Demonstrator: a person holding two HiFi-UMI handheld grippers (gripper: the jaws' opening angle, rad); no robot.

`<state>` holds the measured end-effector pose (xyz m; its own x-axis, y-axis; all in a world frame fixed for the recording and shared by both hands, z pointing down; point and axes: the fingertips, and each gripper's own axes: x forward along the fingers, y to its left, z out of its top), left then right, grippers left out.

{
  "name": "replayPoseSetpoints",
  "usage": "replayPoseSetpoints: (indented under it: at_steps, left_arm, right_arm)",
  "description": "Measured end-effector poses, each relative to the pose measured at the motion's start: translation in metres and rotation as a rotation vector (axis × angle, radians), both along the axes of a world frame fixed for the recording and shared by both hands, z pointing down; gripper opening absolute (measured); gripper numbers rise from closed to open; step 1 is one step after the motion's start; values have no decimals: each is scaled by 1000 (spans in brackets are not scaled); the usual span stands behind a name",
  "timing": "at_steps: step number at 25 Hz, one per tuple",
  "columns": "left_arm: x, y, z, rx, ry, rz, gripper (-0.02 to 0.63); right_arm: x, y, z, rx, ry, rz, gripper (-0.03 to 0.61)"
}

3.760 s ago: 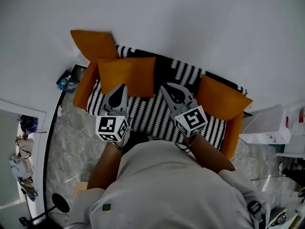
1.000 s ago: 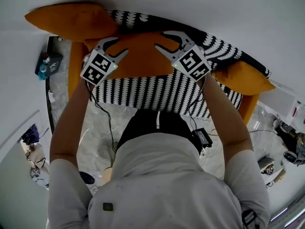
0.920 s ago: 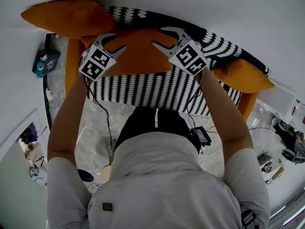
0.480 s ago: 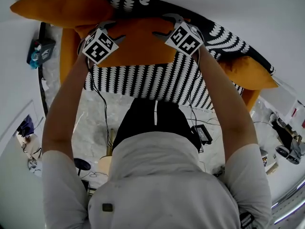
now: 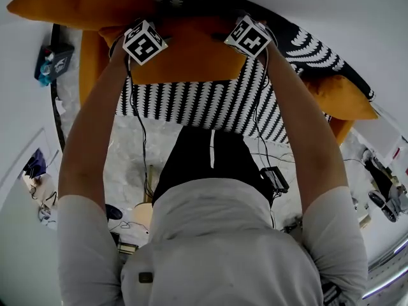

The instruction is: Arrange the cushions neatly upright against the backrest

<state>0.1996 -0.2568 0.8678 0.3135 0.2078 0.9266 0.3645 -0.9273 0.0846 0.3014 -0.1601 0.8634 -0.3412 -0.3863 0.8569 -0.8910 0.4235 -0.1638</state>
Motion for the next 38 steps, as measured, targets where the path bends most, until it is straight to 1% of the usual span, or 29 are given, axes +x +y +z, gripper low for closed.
replayPoseSetpoints:
  at_steps: [6, 7, 9, 12, 16, 19, 22, 31, 38]
  left_arm:
    - [-2, -2, 18, -58, -44, -55, 269]
    - [-3, -2, 19, -65, -48, -60, 256]
    - [-2, 1, 19, -70, -44, -61, 219]
    - [-5, 6, 17, -57, -41, -45, 157]
    - [-7, 10, 15, -51, -39, -53, 112]
    - [-7, 12, 10, -65, -24, -77, 93]
    - [-9, 18, 5, -70, -14, -88, 83]
    - [-22, 41, -15, -38, -20, -62, 63]
    - [-25, 69, -41, 13, 1, -38, 60]
  right_arm:
    - [-2, 2, 25, -83, 11, 19, 302]
    - [-4, 3, 27, -90, 17, 16, 289]
    - [-6, 5, 26, -96, 34, 6, 236]
    - [-11, 7, 23, -94, 55, -5, 184]
    - [-15, 9, 17, -72, 74, -23, 112]
    - [-18, 12, 12, -40, 86, -35, 81]
    - [-22, 19, 5, -9, 90, -39, 66]
    - [-36, 45, -16, 48, 94, -47, 51]
    - [-44, 80, -40, 102, 102, -25, 48]
